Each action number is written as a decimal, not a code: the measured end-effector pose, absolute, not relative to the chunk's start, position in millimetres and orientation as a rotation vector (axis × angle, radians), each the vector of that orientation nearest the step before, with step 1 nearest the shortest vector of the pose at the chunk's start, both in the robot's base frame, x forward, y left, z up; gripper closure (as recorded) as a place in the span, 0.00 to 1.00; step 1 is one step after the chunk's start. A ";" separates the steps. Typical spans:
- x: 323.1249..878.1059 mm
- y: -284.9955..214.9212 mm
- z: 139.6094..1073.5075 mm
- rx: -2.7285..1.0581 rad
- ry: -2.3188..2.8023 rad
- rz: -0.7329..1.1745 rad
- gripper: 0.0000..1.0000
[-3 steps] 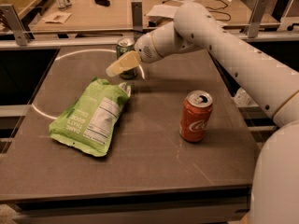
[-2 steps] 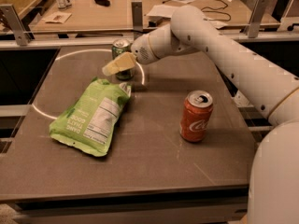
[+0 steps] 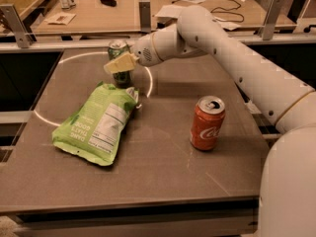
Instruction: Move coke can near green jalapeno chip bag
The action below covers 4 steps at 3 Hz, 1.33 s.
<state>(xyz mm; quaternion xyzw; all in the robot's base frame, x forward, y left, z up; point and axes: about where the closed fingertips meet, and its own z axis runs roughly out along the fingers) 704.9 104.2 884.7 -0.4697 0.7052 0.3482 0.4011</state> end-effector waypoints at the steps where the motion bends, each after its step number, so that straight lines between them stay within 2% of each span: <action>1: 695.4 101.8 894.7 -1.225 1.762 0.887 0.87; 2: 679.6 86.1 904.0 -1.263 1.758 0.910 1.00; 4: 615.0 52.2 920.1 -1.361 1.725 0.984 1.00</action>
Offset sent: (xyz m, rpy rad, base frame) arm -0.0477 -0.0478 0.0328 -0.0250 0.0161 0.1146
